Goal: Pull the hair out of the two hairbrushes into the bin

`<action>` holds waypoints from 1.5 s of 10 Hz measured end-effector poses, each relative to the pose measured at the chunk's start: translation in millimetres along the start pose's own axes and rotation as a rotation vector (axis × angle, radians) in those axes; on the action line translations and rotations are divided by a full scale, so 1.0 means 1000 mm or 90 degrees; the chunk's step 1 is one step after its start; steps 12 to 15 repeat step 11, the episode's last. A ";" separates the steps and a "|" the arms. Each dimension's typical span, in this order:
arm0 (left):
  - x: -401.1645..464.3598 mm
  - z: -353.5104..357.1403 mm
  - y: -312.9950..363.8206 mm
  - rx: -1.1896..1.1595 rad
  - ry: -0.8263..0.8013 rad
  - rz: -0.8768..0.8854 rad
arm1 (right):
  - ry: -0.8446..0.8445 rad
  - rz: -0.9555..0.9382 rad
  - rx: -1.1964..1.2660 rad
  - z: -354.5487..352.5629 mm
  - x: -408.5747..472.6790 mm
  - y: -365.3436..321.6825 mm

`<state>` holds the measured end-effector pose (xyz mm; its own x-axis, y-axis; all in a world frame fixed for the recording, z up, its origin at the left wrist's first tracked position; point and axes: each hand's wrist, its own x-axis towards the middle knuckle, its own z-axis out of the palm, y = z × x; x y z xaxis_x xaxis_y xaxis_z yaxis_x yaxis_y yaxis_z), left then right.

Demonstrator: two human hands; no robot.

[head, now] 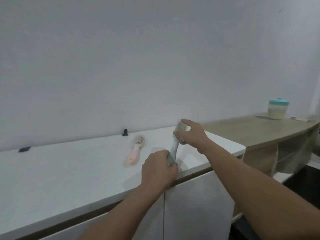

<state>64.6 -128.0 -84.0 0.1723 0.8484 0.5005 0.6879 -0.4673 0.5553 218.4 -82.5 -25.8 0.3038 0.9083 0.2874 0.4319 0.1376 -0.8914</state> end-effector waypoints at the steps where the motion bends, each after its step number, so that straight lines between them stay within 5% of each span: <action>1: 0.009 0.001 -0.015 0.055 -0.014 0.000 | -0.034 -0.014 -0.047 0.016 0.012 0.011; 9: 0.037 0.019 -0.030 0.153 -0.068 -0.065 | -0.052 -0.086 -0.293 0.073 0.042 0.057; 15: 0.021 0.008 -0.028 0.115 -0.029 -0.070 | -0.032 -0.079 -0.305 0.063 0.032 0.065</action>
